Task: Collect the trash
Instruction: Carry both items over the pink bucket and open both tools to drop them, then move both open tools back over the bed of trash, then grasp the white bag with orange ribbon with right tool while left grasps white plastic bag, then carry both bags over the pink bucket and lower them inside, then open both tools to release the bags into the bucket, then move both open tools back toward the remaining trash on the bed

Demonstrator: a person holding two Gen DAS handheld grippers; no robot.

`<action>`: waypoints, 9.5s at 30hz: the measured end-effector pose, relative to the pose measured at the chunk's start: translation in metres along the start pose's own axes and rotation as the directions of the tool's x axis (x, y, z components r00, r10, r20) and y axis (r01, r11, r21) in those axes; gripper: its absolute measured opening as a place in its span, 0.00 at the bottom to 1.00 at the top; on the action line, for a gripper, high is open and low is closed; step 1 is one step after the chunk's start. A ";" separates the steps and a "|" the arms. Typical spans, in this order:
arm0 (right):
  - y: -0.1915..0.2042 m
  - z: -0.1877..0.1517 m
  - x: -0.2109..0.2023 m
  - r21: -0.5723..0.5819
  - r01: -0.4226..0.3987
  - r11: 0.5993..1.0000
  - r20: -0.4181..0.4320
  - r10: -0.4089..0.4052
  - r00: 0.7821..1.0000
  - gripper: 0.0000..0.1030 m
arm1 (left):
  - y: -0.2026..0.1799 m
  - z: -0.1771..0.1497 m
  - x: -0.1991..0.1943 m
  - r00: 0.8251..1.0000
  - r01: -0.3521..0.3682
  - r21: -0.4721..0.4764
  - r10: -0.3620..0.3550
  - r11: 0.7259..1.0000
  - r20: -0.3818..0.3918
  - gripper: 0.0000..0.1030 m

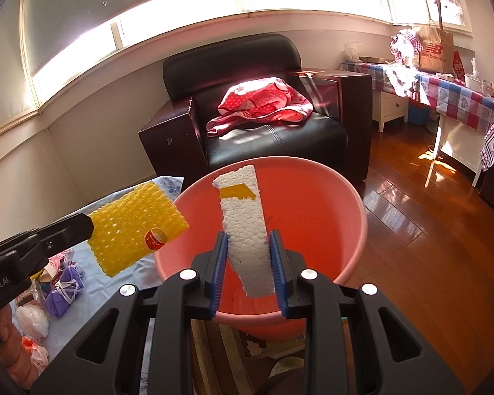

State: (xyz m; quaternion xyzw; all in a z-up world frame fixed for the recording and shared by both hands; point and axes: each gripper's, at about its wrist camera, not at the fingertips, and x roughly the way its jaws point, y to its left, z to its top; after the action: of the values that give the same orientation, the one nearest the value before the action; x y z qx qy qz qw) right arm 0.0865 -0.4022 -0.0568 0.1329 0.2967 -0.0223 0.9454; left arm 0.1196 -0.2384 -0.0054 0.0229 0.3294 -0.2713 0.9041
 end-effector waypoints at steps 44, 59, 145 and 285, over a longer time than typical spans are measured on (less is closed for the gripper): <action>0.000 -0.002 0.012 0.029 0.034 0.999 -0.078 -0.032 0.996 0.42 | 0.033 -0.009 -0.053 0.998 -0.022 -0.083 0.027 0.996 0.058 0.53; 0.071 0.003 -0.045 -0.113 -0.049 0.992 0.124 0.063 0.990 0.42 | 0.128 -0.037 -0.167 0.939 -0.241 -0.238 0.288 0.941 0.186 0.61; 0.229 -0.106 -0.063 -0.406 -0.610 0.680 -0.410 0.461 0.787 0.26 | 0.169 -0.139 -0.208 0.974 -0.163 -0.295 0.202 0.942 0.107 0.05; 0.182 -0.051 -0.037 -0.259 -0.251 0.932 -0.061 0.244 0.968 0.43 | 0.171 -0.151 -0.189 0.925 -0.339 -0.216 0.367 0.916 0.103 0.59</action>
State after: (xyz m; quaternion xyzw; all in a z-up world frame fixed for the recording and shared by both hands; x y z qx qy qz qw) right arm 0.0495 -0.2146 -0.0325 0.0419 0.2908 0.1387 0.9458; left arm -0.0020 0.0300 -0.0321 -0.0257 0.2800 -0.0709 0.9570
